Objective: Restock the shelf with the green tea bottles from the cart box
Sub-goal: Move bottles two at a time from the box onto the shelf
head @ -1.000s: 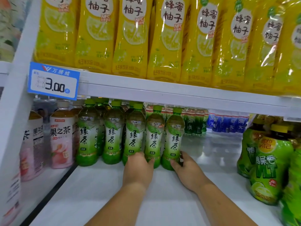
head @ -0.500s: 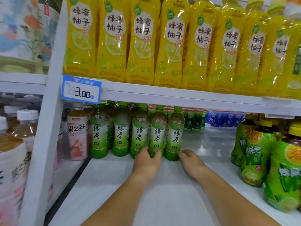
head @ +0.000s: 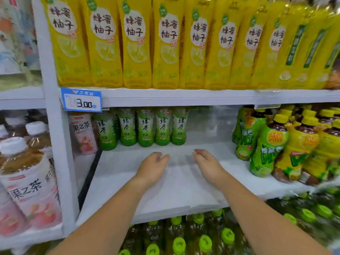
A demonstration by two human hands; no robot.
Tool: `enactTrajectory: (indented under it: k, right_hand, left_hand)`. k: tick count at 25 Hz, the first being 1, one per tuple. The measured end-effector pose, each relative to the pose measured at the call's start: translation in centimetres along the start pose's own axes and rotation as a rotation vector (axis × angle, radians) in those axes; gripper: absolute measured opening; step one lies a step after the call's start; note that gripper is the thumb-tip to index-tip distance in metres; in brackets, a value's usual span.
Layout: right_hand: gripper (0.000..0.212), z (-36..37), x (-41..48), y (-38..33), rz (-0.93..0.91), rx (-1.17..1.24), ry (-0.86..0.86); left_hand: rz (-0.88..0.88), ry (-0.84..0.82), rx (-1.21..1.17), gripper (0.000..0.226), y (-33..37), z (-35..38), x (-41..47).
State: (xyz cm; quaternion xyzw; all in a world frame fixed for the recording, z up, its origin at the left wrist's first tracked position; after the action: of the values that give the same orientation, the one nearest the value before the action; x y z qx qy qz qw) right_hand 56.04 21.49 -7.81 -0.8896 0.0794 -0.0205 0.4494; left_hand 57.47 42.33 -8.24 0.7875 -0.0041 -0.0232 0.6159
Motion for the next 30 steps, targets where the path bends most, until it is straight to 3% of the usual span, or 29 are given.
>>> enactTrajectory:
  k: [11, 17, 22, 30]
  right_hand:
    - [0.048, -3.9, -11.3, -2.1, 0.298, 0.008, -0.192]
    - [0.049, -9.3, -20.2, -4.8, 0.394, 0.048, -0.208]
    - [0.052, -14.4, -29.7, -5.9, 0.556, 0.137, -0.125]
    - [0.047, -22.1, -44.3, -3.5, 0.798, 0.135, 0.165]
  left_hand:
    - [-0.415, -0.116, -0.022, 0.059, 5.0, -0.8, -10.7]
    - [-0.4, -0.221, 0.063, 0.056, 11.9, -0.8, -18.7]
    - [-0.452, -0.31, 0.04, 0.054, 16.7, -0.3, -25.8]
    - [-0.422, -0.542, 0.039, 0.056, 20.1, 5.7, -33.2]
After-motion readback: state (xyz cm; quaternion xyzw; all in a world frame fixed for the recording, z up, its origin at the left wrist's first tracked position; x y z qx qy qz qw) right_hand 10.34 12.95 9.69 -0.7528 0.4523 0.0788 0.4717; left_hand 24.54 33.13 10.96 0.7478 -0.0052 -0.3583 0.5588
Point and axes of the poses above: each hand's wrist, its own x-axis towards the middle knuckle, its own z-axis out of the palm, y = z × x, the point moved 9 cm from there along x, towards the middle knuckle, and after that the axes turned 12 degrees about -x, right-handed, at the moved point
